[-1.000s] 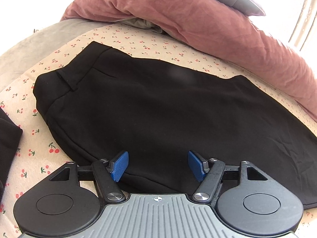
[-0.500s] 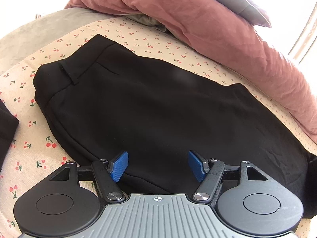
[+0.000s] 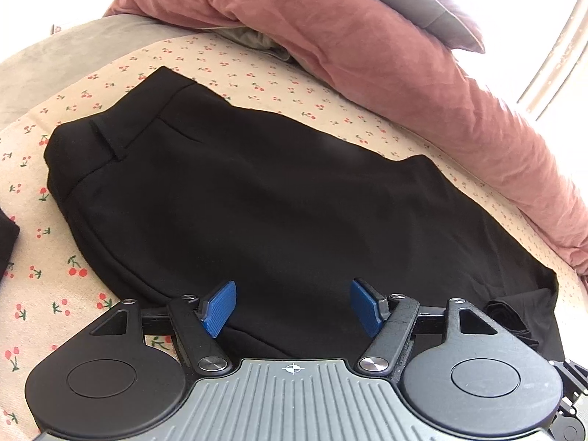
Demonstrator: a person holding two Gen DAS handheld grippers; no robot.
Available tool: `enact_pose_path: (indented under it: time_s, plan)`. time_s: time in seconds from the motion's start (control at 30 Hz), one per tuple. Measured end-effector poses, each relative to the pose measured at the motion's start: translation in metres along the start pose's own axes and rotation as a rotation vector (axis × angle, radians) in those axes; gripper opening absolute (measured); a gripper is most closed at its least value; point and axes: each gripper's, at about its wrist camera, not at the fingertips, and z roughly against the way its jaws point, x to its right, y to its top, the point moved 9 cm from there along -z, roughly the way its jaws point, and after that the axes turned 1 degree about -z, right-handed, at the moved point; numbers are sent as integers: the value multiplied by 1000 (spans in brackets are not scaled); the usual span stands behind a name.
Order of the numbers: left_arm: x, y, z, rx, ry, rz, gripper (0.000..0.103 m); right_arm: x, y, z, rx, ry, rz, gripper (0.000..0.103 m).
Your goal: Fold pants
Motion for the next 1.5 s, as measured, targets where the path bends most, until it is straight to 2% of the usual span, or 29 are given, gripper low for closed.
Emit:
enact_pose_path:
  time_s: [0.07,0.2,0.37,0.43,0.53,0.6,0.7,0.77,0.8,0.83,0.9,1.03,1.13,1.2,1.27,1.33,1.47,1.5]
  plan:
    - [7,-1,0,2,-21,-35,69,4,2,3,11,-10,-28,7]
    - [14,0,0,8,-25,-78,69,35,12,16,56,-60,-203,4]
    - [5,5,0,-10,-56,2,69,100,26,27,141,-218,-375,3]
    - [1,6,-2,-15,-56,22,69,117,38,28,163,-245,-437,3]
    - [-3,9,-1,-25,-87,51,69,114,71,18,204,-248,-460,3]
    - [-10,15,0,-20,-100,87,69,85,106,2,218,-214,-411,3]
    - [-24,23,1,-7,-100,126,69,-9,136,-37,159,-114,-168,3]
    - [-35,25,1,-10,-96,154,69,-93,125,-66,60,0,66,3]
    - [-41,26,2,-11,-94,174,69,-140,107,-77,1,82,207,3]
    - [-46,27,3,-11,-92,189,69,-170,91,-80,-32,131,291,3]
    - [-51,29,3,-10,-91,206,69,-197,74,-78,-35,167,331,3]
    - [-49,29,-1,-23,-111,204,69,-179,74,-69,-1,150,190,3]
    - [-46,29,-3,-35,-144,223,69,-171,75,-64,28,145,158,5]
    - [-46,29,-3,-40,-163,238,69,-178,73,-61,39,159,183,21]
    - [-48,30,-2,-35,-158,243,69,-188,70,-58,53,144,242,32]
    - [-51,31,-2,-30,-146,244,69,-192,72,-61,63,99,292,35]
    - [-49,30,-4,-42,-161,255,69,-191,76,-68,62,105,265,33]
    - [-48,30,-4,-43,-169,258,69,-191,76,-71,60,119,265,13]
